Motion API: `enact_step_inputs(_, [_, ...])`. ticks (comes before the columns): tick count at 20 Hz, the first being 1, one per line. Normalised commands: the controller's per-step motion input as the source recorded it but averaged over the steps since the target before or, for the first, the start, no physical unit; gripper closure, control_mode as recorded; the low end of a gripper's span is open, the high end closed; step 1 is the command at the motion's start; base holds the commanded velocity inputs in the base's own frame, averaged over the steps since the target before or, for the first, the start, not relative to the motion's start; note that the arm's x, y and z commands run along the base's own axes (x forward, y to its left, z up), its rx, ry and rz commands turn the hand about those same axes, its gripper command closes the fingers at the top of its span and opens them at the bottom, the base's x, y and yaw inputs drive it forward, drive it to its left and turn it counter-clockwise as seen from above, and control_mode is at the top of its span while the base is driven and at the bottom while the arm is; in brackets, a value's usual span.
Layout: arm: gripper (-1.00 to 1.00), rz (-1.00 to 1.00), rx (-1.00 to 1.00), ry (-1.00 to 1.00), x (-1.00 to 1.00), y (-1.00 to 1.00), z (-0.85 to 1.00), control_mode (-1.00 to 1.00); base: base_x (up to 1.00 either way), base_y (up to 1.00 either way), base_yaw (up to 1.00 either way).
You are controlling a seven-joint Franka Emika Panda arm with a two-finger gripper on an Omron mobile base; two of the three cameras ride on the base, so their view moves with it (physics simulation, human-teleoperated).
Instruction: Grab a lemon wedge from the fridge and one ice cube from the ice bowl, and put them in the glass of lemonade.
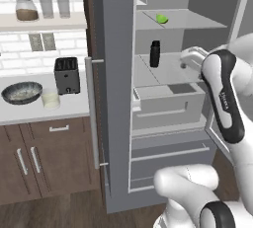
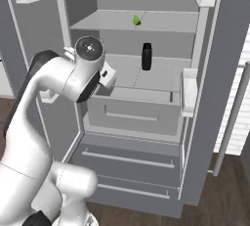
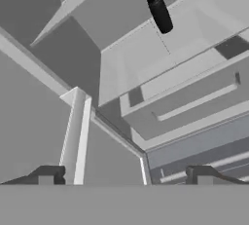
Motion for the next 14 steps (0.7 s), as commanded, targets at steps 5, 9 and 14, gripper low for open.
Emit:
enact_step_inputs(5, [-1.0, -0.31, -0.44, 0.11, -0.32, -0.41, -0.1, -1.0, 0.0, 0.0, 0.0])
enact_step_inputs(9, [-1.0, -0.08, -0.27, 0.23, -0.67, -0.12, -0.09, -1.0, 0.0, 0.0, 0.0])
enact_step_inputs(14, [-1.0, 0.0, -0.11, 0.07, -0.98, 0.0, 0.04, -1.0, 0.0, 0.0, 0.0])
